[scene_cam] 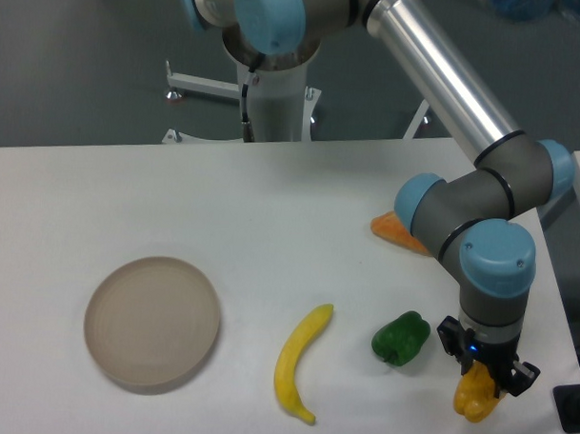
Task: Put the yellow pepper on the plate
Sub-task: 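Lift the grasped yellow pepper up from the table with the gripper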
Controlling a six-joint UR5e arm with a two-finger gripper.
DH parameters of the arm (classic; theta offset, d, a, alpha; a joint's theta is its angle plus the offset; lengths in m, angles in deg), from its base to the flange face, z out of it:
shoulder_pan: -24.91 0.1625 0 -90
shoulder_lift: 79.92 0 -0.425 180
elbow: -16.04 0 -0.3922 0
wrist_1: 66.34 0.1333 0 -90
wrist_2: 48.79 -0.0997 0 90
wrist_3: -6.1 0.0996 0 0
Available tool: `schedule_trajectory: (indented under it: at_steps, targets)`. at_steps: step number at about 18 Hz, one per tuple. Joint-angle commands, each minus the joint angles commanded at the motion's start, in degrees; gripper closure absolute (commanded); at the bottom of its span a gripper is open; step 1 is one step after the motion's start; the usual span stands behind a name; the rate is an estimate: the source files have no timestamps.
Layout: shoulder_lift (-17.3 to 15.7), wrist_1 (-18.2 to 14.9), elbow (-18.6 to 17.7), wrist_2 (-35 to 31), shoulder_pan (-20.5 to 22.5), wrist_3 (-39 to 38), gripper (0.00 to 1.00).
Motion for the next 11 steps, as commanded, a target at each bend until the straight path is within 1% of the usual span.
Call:
schedule_trajectory:
  at_steps: [5,7,9,11]
  targets:
    - [-0.96,-0.35,-0.61,0.0,-0.44,-0.35,0.56]
    - [-2.19,-0.96,-1.84,0.0,-2.01,-0.7,0.56]
    - [-4.65,-2.54,-4.38,0.09,-2.11,-1.31,0.56]
    - [-7.89,-4.03,-7.19,0.52,-2.28,-3.15,0.55]
